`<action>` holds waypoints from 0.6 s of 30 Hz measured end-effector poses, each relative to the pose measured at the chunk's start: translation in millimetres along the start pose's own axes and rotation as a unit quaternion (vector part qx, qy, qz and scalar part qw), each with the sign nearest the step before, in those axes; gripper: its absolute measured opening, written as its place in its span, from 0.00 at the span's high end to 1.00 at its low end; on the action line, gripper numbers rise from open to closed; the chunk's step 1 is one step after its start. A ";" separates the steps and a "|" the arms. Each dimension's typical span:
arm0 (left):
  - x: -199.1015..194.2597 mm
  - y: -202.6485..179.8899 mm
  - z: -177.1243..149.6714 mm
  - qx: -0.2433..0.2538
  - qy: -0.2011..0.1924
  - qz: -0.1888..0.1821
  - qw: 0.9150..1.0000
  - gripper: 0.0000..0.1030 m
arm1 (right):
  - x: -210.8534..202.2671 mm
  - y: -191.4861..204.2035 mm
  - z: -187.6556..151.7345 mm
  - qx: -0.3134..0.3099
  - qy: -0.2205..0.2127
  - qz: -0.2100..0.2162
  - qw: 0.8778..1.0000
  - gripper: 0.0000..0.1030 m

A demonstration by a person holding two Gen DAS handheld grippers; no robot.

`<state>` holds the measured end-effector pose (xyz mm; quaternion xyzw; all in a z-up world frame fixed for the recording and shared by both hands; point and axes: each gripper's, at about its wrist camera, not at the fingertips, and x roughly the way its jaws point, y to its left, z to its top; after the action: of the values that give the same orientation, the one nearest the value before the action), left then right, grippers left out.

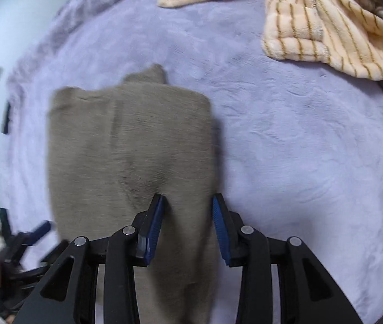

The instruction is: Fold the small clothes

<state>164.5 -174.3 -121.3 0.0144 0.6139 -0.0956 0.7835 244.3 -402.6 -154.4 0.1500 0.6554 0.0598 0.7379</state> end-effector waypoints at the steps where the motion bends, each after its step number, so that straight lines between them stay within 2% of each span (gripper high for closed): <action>1: -0.1 1.8 0.4 -0.004 0.002 -0.005 1.000 0.31 | 0.4 -6.1 -0.5 0.012 0.000 0.010 1.000 0.55; 4: -1.4 6.2 0.2 -0.008 0.004 -0.012 1.000 0.31 | -7.5 -24.1 -6.4 0.058 -0.005 0.047 0.997 0.53; 11: -2.0 8.1 -1.2 -0.012 0.008 -0.013 1.000 0.31 | -19.3 -45.6 -25.6 0.072 0.001 0.091 0.993 0.51; 15: -1.6 6.1 0.7 -0.012 0.009 -0.013 1.000 0.31 | -18.8 -55.9 -38.7 0.093 0.007 0.119 0.988 0.41; 18: -0.9 6.7 0.8 -0.012 0.011 -0.015 1.000 0.31 | -15.8 -57.2 -42.3 0.091 0.014 0.125 0.988 0.31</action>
<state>166.2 -167.8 -121.0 -0.0034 0.6239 -0.1002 0.7750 194.3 -455.3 -160.6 0.2966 0.6443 0.0938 0.6986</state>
